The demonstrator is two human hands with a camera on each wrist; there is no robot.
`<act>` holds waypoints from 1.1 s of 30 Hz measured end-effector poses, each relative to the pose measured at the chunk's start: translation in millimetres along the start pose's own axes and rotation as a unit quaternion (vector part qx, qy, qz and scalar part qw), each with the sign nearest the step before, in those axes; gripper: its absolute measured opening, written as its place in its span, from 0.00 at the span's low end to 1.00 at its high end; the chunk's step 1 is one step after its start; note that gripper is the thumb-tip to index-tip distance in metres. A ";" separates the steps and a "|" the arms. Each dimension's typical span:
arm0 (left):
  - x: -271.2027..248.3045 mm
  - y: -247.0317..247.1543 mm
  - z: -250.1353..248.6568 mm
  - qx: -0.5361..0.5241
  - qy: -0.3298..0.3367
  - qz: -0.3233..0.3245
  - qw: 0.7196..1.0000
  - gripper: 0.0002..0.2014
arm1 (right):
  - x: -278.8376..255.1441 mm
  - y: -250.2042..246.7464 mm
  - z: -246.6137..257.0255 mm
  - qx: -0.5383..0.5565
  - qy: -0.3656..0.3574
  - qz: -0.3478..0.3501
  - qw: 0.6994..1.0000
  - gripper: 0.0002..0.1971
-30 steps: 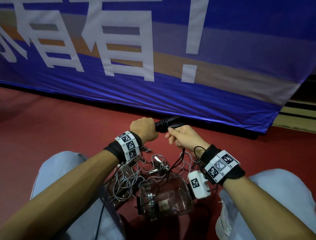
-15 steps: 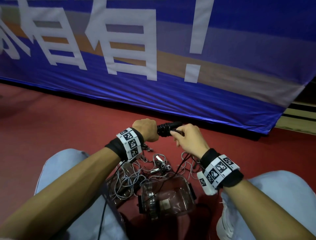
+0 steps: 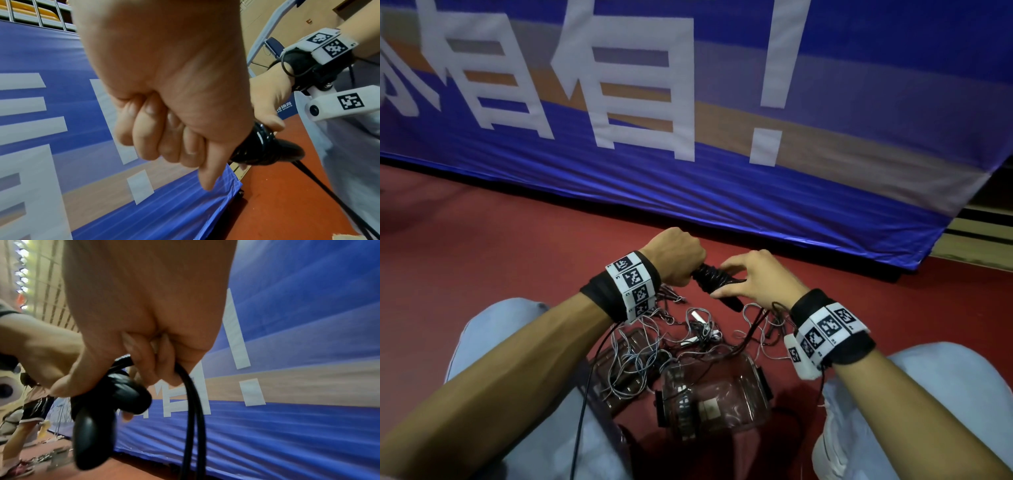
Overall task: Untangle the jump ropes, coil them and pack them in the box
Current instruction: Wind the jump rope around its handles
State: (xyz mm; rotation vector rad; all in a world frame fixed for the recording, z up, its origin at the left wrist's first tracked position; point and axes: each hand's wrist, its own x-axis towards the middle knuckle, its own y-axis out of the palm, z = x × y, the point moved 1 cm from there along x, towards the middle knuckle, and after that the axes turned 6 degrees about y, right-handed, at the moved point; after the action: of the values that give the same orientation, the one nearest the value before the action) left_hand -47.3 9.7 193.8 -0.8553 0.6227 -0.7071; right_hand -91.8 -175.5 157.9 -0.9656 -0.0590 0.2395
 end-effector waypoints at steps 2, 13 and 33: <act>-0.5 -4.1 0.5 0.012 0.019 -0.015 1.000 0.08 | -0.4 -0.8 0.5 0.047 -0.014 0.038 0.998 0.27; -2.8 -4.7 11.6 0.015 0.117 -0.227 0.967 0.11 | 0.2 -0.8 0.3 0.201 0.001 0.187 0.961 0.31; -16.3 -8.7 13.7 -0.151 0.056 -0.483 0.860 0.21 | -4.8 7.7 11.0 0.483 -0.077 0.347 0.800 0.48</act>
State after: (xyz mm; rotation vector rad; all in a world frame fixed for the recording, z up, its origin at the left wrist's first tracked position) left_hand -49.9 24.3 211.4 -1.4481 0.3745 -1.6060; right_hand -99.5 -163.5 158.2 0.1087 0.2622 0.9291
